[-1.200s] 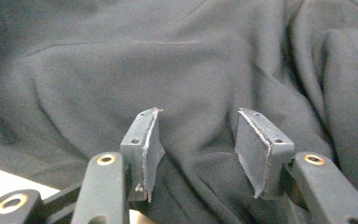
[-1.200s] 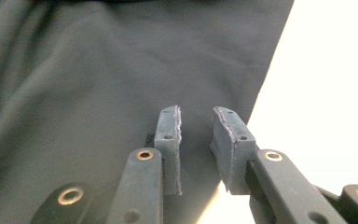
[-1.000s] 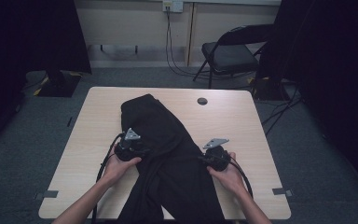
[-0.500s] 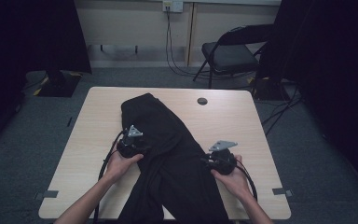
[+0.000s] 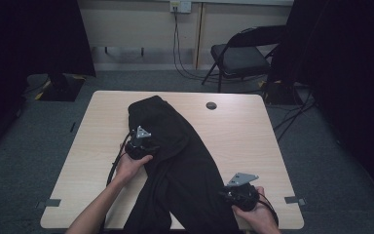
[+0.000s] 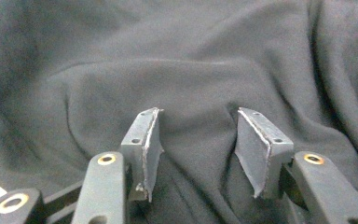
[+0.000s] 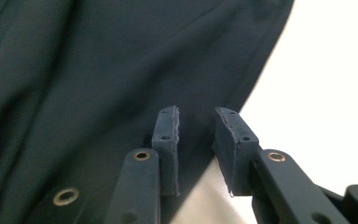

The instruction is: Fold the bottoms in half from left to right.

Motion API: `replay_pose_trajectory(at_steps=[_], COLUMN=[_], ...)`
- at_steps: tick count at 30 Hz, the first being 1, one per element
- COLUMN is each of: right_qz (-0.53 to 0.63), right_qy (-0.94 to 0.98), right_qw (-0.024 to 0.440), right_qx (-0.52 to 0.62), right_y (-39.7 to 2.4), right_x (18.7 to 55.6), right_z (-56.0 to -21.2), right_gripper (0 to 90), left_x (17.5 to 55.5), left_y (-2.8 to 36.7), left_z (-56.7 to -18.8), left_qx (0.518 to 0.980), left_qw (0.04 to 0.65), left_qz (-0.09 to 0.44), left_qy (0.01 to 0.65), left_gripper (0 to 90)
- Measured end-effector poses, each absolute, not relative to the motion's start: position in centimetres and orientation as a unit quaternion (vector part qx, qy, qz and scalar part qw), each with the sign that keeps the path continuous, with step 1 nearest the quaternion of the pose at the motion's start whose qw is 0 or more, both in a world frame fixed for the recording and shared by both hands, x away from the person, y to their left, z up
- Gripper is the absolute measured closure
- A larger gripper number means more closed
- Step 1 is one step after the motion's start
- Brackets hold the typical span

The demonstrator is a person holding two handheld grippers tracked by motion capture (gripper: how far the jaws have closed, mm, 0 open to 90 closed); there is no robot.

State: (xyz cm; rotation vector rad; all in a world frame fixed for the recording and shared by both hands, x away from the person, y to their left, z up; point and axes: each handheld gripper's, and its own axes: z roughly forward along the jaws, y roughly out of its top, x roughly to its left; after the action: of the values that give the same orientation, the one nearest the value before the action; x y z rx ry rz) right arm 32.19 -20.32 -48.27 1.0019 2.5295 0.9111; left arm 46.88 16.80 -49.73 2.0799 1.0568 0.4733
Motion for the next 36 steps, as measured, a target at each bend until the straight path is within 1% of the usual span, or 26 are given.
replay_pose_trajectory(at_steps=[1,2,3,5,6,8,11,13,14,15,17,22,25,26,27,28,32,33,34,36], right_qz=[0.314,0.304,0.298,0.296,0.283,0.257,0.277,0.322,0.347,0.366,0.39,0.421,0.42,0.413,0.413,0.405,0.387,0.381,0.376,0.359], right_qy=[0.873,0.872,0.87,0.866,0.868,0.867,0.856,0.848,0.844,0.84,0.845,0.863,0.878,0.889,0.889,0.894,0.901,0.904,0.906,0.914], right_qw=[0.138,0.158,0.166,0.174,0.191,0.21,0.209,0.198,0.19,0.181,0.162,0.097,0.064,0.056,0.056,0.051,0.027,0.031,0.032,0.052], right_qx=[0.347,0.35,0.355,0.365,0.36,0.372,0.384,0.372,0.363,0.357,0.329,0.261,0.22,0.191,0.191,0.185,0.193,0.194,0.194,0.184], right_y=[-20.5,-20.9,-21.2,-21.8,-21.9,-22.3,-21.9,-20.9,-20.2,-19.2,-16.5,-9.5,-5.7,-3.4,-3.4,-2.3,0.2,0.5,0.8,1.2], right_x=[32.5,32.8,33.1,33.6,33.7,34.2,33.9,33.1,32.5,32.0,30.9,28.5,27.7,27.5,27.5,27.5,28.6,28.8,29.0,28.8], right_z=[-48.3,-48.2,-48.2,-48.2,-48.1,-47.9,-47.3,-45.9,-45.0,-44.3,-43.3,-42.7,-43.3,-44.0,-44.0,-44.5,-46.7,-47.1,-47.5,-48.2], right_gripper=[70.3,70.5,70.7,71.9,72.6,72.5,70.1,67.4,64.6,59.7,55.2,52.5,54.1,53.0,53.0,51.8,40.3,36.0,34.7,31.1], left_x=[46.9,47.0,47.0,47.0,47.0,46.9,46.9,46.9,46.9,46.8,46.7,45.5,45.0,45.0,45.0,45.1,45.0,45.0,45.1,45.1], left_y=[16.8,16.8,16.8,16.9,16.9,17.0,17.0,17.0,16.9,17.0,17.1,17.9,18.5,18.6,18.6,18.5,18.0,18.0,18.0,18.1], left_z=[-49.8,-49.8,-49.8,-49.8,-49.8,-49.8,-49.8,-49.8,-49.7,-49.6,-49.4,-48.0,-47.5,-47.8,-48.1,-48.5,-49.2,-49.2,-49.3,-49.3], left_qx=[0.81,0.81,0.811,0.81,0.811,0.813,0.812,0.811,0.812,0.812,0.814,0.824,0.826,0.825,0.826,0.831,0.84,0.841,0.841,0.839], left_qw=[0.374,0.374,0.375,0.377,0.376,0.375,0.378,0.377,0.374,0.373,0.367,0.38,0.389,0.389,0.387,0.38,0.369,0.367,0.366,0.369], left_qz=[0.186,0.185,0.185,0.184,0.184,0.182,0.181,0.182,0.18,0.178,0.174,0.169,0.168,0.165,0.158,0.155,0.154,0.155,0.156,0.152], left_qy=[0.412,0.412,0.41,0.409,0.408,0.408,0.407,0.409,0.411,0.413,0.416,0.385,0.372,0.375,0.378,0.375,0.366,0.366,0.367,0.369], left_gripper=[50.2,50.2,50.1,49.9,49.9,49.8,49.8,49.8,49.8,49.7,50.1,51.0,51.9,52.8,52.8,52.8,52.4,52.1,51.9,51.0])
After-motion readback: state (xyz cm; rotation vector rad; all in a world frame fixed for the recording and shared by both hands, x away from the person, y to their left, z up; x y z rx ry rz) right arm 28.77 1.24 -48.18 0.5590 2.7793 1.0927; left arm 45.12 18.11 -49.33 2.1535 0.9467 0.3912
